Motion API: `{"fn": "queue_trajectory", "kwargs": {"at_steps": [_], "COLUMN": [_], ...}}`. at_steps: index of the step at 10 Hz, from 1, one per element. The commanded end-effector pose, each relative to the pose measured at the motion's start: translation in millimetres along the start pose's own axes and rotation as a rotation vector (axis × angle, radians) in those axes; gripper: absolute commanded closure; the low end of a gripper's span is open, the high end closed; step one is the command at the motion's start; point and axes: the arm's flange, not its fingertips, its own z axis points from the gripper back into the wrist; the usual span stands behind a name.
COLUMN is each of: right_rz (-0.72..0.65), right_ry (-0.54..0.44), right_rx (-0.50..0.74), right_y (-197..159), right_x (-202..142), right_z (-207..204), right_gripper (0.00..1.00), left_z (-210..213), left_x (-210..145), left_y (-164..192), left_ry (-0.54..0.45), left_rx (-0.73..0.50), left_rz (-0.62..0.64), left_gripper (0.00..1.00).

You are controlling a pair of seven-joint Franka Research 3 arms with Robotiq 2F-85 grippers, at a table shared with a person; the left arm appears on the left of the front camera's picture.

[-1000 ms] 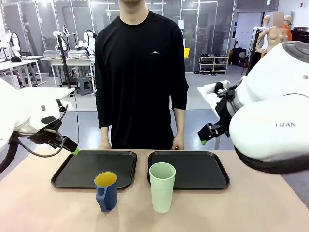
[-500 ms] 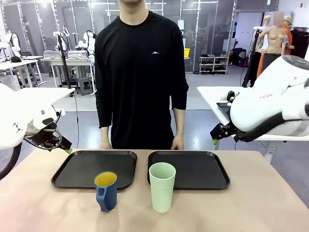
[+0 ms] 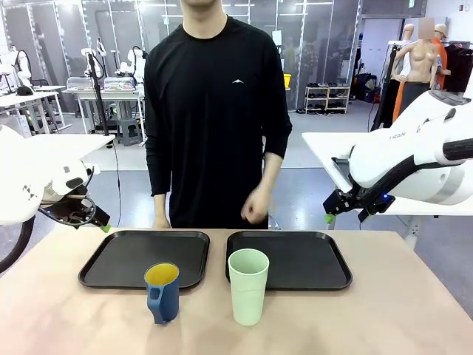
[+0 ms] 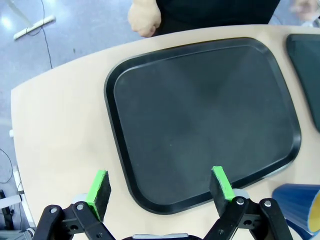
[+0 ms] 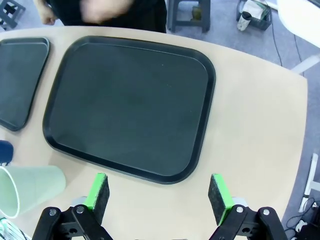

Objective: Sort and store the cups by type.
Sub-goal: Pick up the Reusable plastic cup.

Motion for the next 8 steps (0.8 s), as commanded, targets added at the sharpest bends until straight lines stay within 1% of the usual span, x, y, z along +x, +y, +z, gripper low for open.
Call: {"fn": "queue_trajectory", "kwargs": {"at_steps": [1,2,8], "right_rz": [0.005,0.005,0.005], "right_ry": [-0.002,-0.002,-0.002], "right_rx": [0.003,0.003,0.003], "right_y": [2.8,2.8,2.8], "right_x": [-0.2,-0.2,-0.2], "right_z": [0.0,0.0,0.0], "right_gripper": [0.0,0.0,0.0], "left_z": [-2.8,0.0,0.0], "left_x": [2.1,0.0,0.0], "left_y": [3.5,0.0,0.0], "left_ry": [-0.02,0.0,0.0], "left_rx": [-0.008,0.0,0.0], "left_rz": [0.009,0.0,0.0], "left_gripper": [0.0,0.0,0.0]}}
